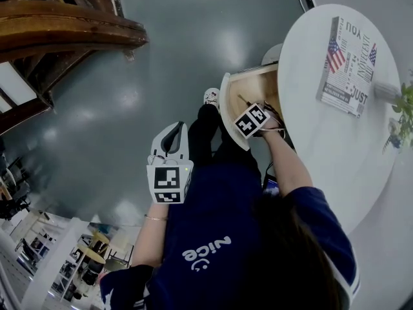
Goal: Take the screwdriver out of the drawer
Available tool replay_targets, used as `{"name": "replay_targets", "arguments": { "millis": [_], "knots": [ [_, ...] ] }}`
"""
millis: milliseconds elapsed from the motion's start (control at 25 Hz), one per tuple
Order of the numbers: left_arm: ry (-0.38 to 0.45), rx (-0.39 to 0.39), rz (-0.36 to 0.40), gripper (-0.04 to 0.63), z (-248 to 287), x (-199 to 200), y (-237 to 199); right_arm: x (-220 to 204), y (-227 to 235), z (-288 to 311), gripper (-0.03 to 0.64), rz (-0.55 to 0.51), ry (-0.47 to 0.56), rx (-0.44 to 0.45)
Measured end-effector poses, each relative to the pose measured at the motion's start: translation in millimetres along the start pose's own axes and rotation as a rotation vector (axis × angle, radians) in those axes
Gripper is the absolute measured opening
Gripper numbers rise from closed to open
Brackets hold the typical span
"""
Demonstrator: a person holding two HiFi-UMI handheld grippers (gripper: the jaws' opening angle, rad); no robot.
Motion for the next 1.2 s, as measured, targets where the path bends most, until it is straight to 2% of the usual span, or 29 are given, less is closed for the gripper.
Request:
{"name": "replay_targets", "arguments": {
  "millis": [600, 1200],
  "knots": [
    [0.073, -0.044, 0.025, 0.005, 1.2, 18.2, 3.6, 9.0, -8.8, -51.7, 0.081, 0.039, 0.168, -0.060],
    [0.136, -0.111, 0.012, 0.005, 14.3, 37.7, 8.3, 2.5, -37.6, -109.9, 0.080, 0.167, 0.315, -0.104]
  ]
}}
Point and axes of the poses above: the fingertips, and each gripper's own axes: z forward along the fingers, y to its right, x out of its top, the point moved 10 cm from there along -z, backward along the fingers, and after that the axes turned 12 degrees about x, right-handed, at the moved point
